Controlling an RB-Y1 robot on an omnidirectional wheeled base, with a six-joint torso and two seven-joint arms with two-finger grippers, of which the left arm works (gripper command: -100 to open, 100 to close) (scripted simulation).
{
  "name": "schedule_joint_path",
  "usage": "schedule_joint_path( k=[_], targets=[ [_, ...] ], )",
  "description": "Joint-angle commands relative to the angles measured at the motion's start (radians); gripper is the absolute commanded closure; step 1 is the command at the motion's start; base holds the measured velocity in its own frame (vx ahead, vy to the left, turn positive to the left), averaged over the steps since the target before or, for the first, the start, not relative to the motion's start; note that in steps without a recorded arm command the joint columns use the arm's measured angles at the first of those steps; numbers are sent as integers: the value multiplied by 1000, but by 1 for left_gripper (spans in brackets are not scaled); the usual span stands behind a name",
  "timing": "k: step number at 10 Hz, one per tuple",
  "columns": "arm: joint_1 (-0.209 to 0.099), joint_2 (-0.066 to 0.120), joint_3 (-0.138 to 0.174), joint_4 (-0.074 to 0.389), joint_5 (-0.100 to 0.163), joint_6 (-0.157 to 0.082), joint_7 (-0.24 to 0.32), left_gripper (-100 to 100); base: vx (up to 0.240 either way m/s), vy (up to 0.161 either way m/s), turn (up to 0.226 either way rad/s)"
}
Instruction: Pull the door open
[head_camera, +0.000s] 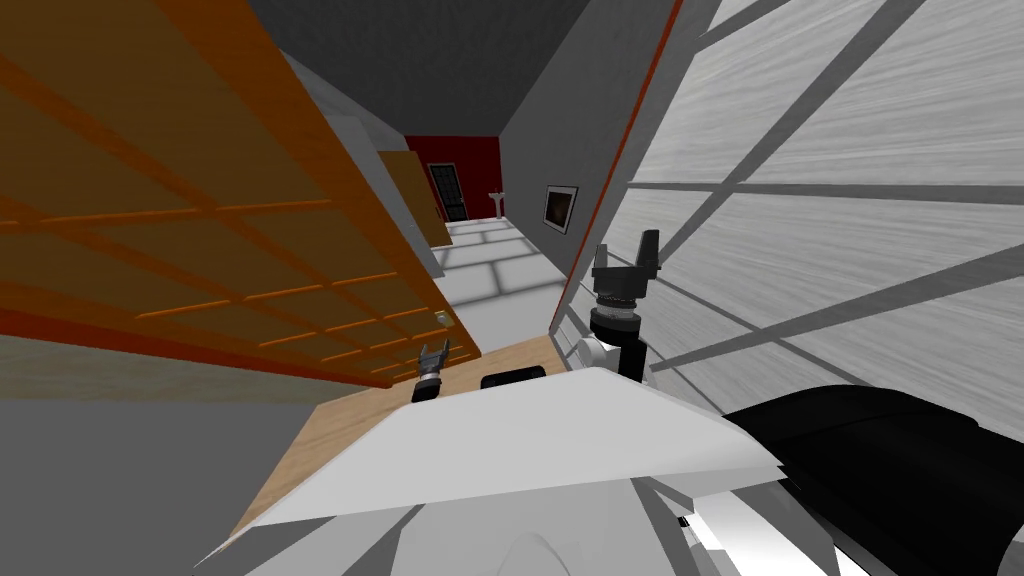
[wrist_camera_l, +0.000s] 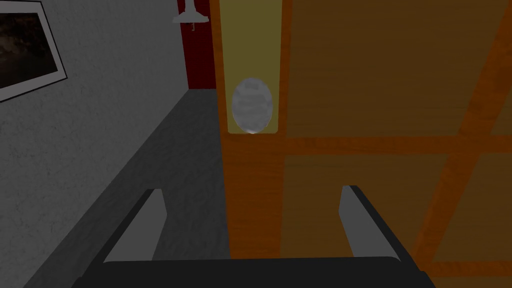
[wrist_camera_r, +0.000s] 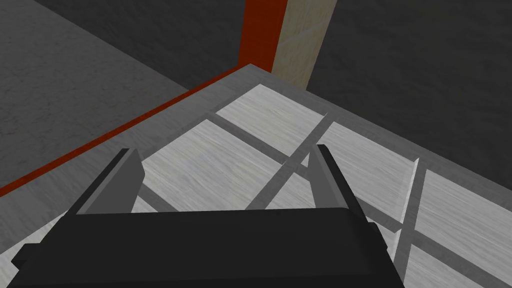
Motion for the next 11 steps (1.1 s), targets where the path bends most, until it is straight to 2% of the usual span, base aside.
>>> schedule_joint_path(
  k=[1, 6, 8, 9, 11],
  targets=[
    [6, 10, 8, 1, 6, -4, 6, -100, 192, 2, -83],
    [6, 48, 44, 45, 33, -29, 20, -100, 214, -8, -93],
    [3, 52, 46, 52, 34, -31, 21, -100, 152, 2, -28],
    [3, 52, 46, 52, 34, -31, 21, 100, -27, -8, 8],
    [3, 52, 46, 52, 34, -31, 21, 100, -32, 8, -14]
  ],
)
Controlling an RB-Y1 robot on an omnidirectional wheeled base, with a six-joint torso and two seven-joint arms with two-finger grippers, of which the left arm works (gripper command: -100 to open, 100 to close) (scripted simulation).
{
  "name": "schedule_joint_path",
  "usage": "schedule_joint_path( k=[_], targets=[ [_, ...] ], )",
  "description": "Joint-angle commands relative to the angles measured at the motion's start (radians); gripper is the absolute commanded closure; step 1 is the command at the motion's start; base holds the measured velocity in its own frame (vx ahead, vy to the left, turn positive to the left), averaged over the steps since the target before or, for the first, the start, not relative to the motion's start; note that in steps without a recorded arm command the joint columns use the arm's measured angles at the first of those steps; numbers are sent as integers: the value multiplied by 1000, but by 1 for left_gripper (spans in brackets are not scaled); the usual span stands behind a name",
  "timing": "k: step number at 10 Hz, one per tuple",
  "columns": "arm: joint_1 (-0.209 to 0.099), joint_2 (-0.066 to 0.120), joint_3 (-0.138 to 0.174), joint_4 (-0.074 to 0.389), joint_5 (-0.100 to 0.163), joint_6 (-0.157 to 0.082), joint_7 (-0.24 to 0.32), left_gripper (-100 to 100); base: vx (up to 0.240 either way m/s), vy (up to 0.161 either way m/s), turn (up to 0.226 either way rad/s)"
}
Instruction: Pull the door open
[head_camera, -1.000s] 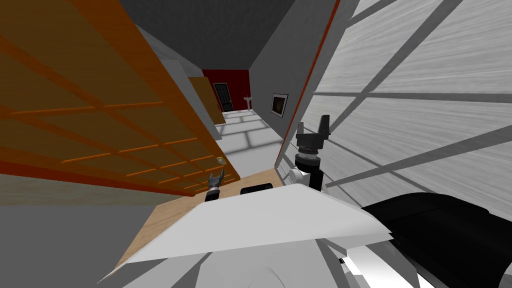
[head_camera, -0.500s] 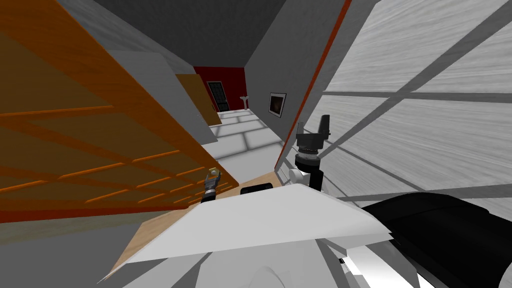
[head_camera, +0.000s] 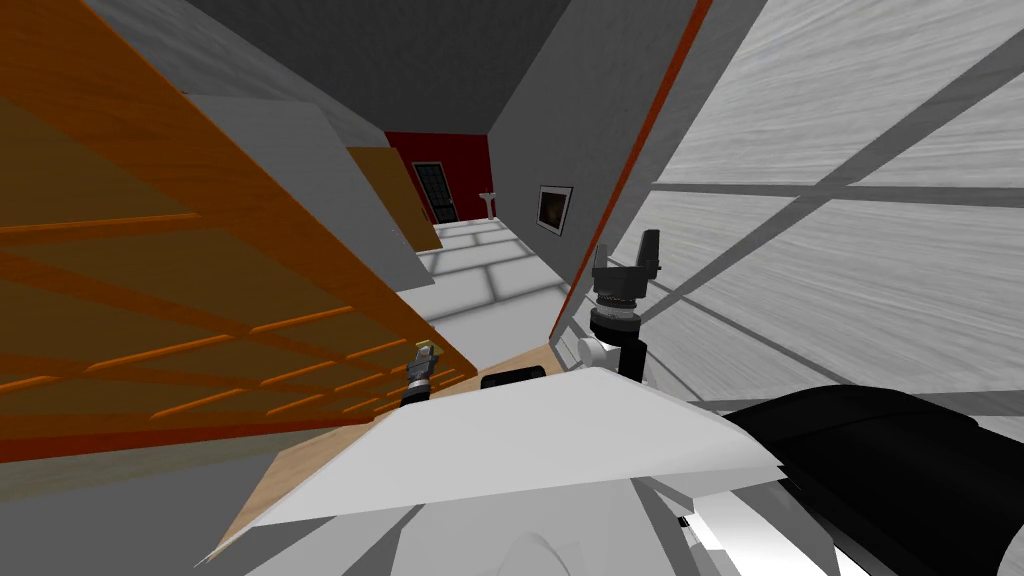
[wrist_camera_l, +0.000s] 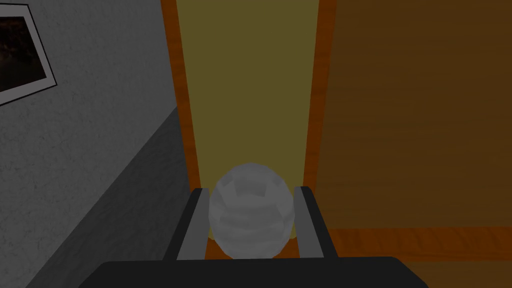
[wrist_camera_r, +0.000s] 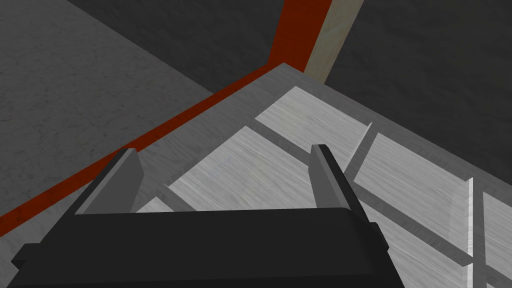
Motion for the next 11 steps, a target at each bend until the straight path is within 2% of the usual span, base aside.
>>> schedule_joint_path(
  k=[1, 3, 4, 5, 11],
  targets=[
    [-1, -2, -2, 0, -1, -2, 0, 100, -7, 5, -7],
    [-1, -2, -2, 0, -1, -2, 0, 100, 0, 0, 0],
    [-1, 2, -1, 3, 7, -1, 35, 100, -32, 7, -89],
    [-1, 2, -1, 3, 10, -1, 45, 100, -50, 21, -67],
    [-5, 10, 1, 13, 41, -3, 183, 100, -53, 15, -69]
  ],
)
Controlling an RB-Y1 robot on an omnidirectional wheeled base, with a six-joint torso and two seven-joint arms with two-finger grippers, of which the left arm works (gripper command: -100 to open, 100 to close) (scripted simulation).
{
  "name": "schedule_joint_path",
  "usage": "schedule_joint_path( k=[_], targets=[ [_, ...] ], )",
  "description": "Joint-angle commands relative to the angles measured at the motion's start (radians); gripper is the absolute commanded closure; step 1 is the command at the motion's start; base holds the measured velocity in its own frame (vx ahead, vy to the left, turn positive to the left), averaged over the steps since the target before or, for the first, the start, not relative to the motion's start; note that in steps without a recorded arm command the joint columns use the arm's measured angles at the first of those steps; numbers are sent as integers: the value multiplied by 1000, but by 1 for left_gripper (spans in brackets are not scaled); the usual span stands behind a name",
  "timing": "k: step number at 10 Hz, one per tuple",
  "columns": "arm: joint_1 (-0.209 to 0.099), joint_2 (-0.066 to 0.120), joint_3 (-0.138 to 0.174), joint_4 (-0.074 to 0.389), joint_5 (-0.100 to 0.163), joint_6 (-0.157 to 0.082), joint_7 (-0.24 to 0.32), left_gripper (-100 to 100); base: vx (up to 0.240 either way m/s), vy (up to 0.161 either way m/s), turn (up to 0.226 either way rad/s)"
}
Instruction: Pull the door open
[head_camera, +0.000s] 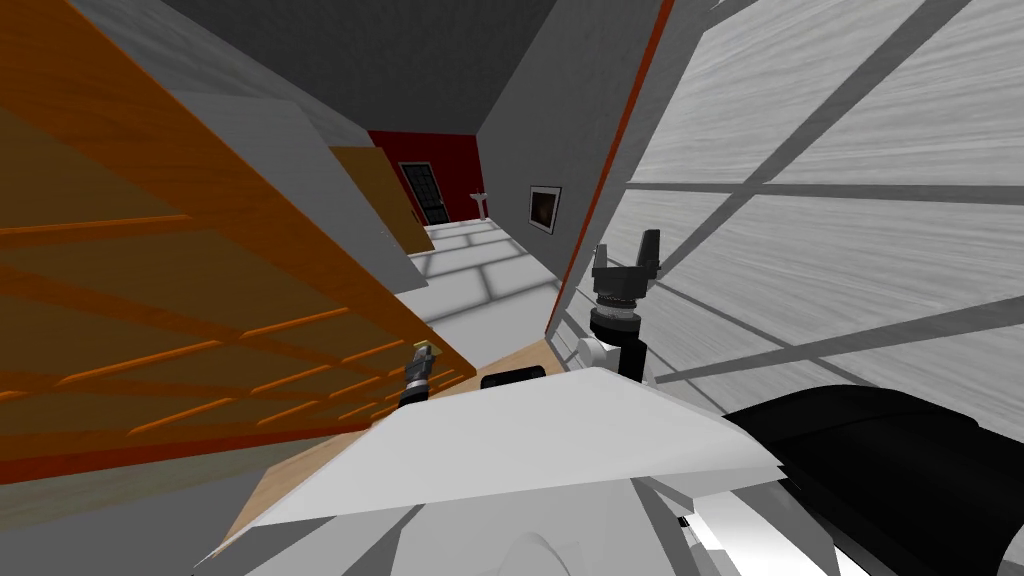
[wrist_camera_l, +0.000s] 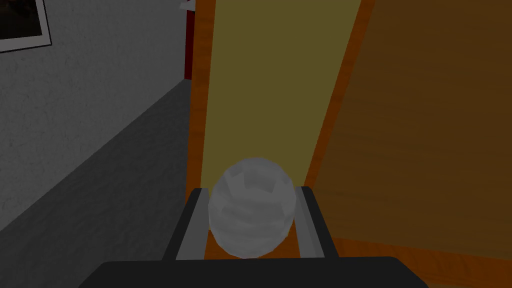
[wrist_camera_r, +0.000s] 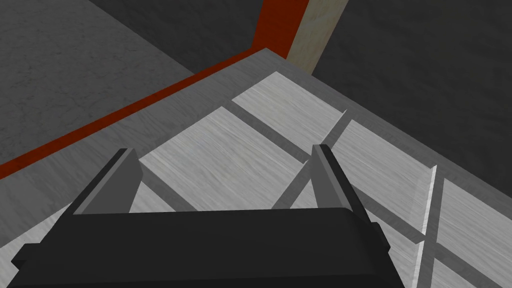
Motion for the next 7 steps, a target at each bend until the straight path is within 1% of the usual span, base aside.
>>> schedule_joint_path(
  k=[1, 5, 6, 7],
  targets=[
    [0, 2, 1, 4, 11, -1, 50, 100, -54, 9, -82],
    [-3, 9, 2, 12, 38, -3, 161, 100, -58, 13, -89],
    [-3, 9, 2, 12, 38, -3, 170, 100, -36, 13, -28],
    [-4, 11, 3, 15, 46, -4, 207, 100, -32, 8, -53]
  ],
)
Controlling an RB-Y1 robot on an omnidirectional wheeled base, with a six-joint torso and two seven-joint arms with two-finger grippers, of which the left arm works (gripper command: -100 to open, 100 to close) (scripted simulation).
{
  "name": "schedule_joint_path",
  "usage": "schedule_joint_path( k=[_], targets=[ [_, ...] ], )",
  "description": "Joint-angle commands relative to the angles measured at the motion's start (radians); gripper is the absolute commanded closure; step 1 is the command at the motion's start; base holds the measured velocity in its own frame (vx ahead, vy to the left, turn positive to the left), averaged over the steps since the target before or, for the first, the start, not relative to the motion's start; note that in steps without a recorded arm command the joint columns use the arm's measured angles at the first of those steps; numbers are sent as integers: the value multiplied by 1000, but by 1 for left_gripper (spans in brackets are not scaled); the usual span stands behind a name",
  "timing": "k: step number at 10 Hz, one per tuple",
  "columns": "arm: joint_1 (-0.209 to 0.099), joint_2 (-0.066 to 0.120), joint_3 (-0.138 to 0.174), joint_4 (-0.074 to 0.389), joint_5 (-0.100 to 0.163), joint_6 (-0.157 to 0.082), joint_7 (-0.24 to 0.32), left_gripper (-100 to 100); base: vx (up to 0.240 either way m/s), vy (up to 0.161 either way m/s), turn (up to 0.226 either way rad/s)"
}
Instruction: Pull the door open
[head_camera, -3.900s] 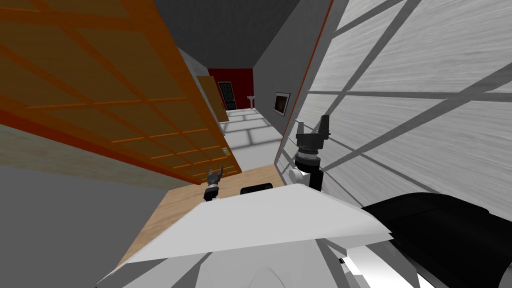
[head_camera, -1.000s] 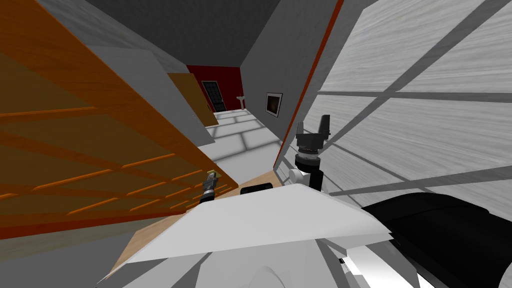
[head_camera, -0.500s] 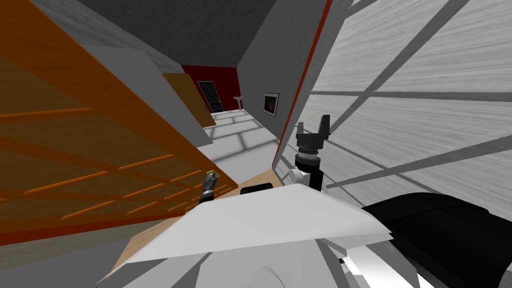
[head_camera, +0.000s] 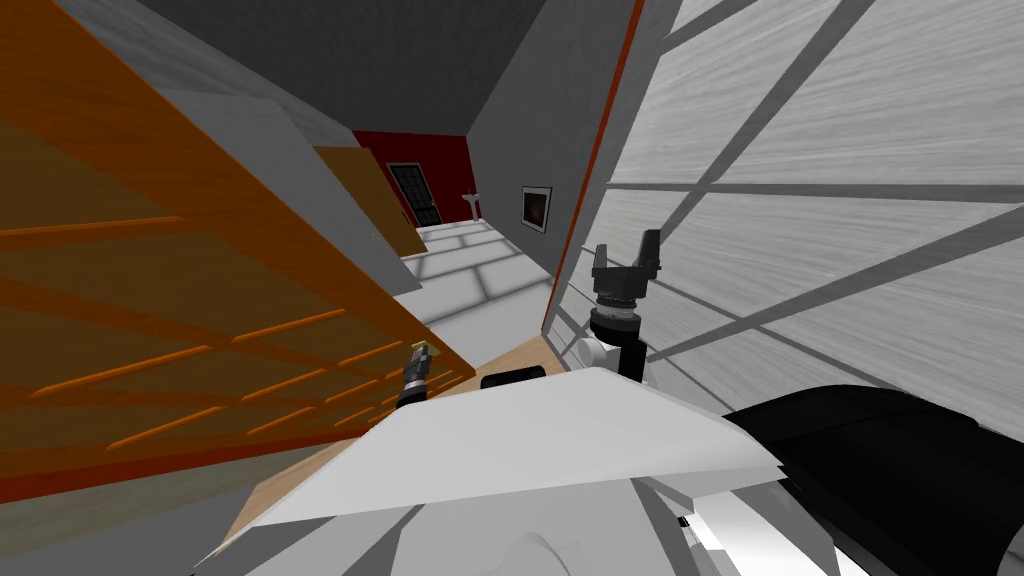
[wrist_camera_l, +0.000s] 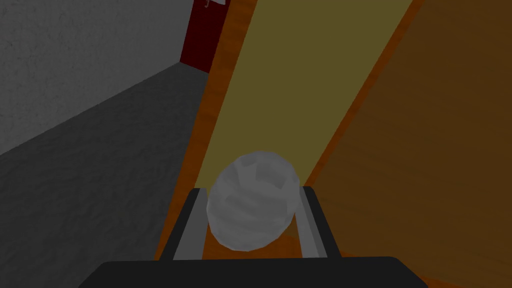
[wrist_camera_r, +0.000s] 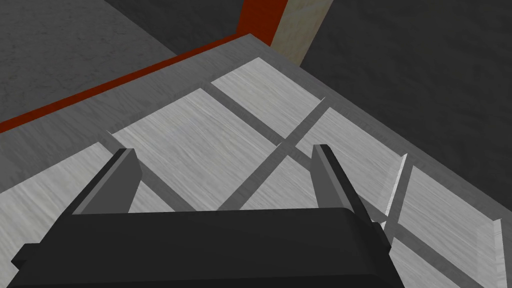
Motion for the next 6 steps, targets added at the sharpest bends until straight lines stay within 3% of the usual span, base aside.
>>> schedule_joint_path(
  k=[1, 6],
  targets=[
    [-1, 3, 2, 6, 13, -1, 50, 100, -45, 12, -88],
    [-4, 9, 3, 13, 38, -3, 173, 100, -37, 9, -61]
  ],
)
